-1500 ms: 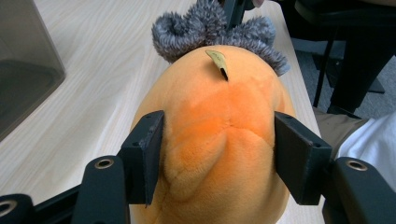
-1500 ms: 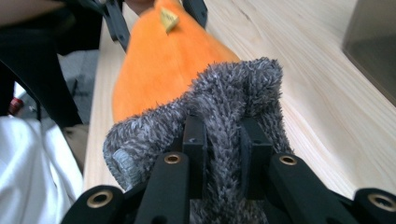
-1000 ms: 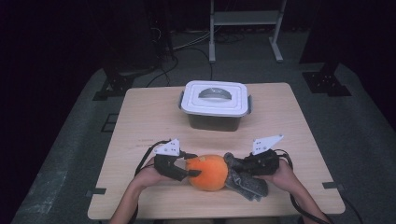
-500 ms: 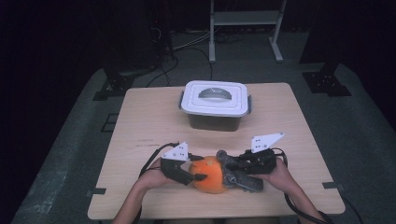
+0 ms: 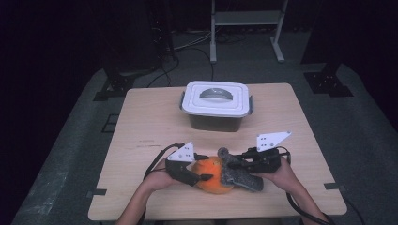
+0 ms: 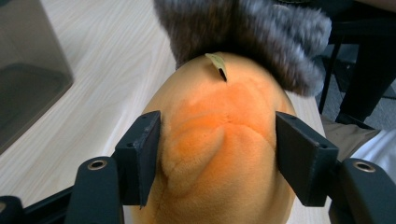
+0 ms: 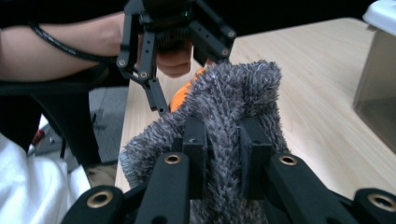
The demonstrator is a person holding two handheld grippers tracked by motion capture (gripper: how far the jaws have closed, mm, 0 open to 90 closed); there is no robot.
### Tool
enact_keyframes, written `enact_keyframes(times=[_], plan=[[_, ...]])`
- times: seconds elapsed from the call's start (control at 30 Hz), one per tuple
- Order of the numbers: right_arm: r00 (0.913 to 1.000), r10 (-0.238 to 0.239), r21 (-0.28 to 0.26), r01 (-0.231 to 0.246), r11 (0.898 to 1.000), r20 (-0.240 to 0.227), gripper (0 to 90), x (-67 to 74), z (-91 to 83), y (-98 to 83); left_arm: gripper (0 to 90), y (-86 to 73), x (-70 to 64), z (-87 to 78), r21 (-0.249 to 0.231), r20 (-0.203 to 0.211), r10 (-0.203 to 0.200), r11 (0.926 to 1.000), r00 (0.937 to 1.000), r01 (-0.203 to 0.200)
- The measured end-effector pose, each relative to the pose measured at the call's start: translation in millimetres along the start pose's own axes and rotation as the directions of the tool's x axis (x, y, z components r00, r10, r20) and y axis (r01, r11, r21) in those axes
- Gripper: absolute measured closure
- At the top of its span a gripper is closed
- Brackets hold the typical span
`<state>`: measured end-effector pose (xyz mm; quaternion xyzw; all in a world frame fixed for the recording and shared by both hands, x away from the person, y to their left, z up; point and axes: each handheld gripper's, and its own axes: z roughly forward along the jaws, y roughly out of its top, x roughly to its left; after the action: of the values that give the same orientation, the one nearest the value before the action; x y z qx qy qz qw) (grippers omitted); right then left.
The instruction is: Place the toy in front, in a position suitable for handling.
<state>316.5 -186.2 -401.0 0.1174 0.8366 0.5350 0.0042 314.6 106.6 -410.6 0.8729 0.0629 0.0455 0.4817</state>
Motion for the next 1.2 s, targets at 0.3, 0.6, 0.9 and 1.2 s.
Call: enact_keyframes(times=[0.3,0.6,0.9,1.2], plan=[[0.9993,0.026,0.046,-0.027,0.999,0.026,75.0,-8.5,-3.0,-13.7,17.2,-13.0,8.5,-1.5,-0.030,0.054,-0.065,0.9973,0.9964,0.067],[0.9966,-0.014,-0.015,0.015,1.000,0.081,75.1,0.1,-11.4,0.8,43.5,-2.9,1.8,2.4,-0.071,0.000,-0.027,0.9971,0.9996,0.027],[0.9966,-0.003,0.036,0.000,0.999,0.083,75.1,-3.4,-7.0,-8.4,46.7,0.3,1.6,-6.3,-0.097,-0.014,-0.024,0.9951,0.9996,0.022],[0.9978,-0.029,-0.065,0.033,0.997,0.060,75.1,8.3,-12.8,10.0,46.9,4.9,-1.5,-5.6,-0.093,-0.019,-0.011,0.9956,0.9998,0.009]])
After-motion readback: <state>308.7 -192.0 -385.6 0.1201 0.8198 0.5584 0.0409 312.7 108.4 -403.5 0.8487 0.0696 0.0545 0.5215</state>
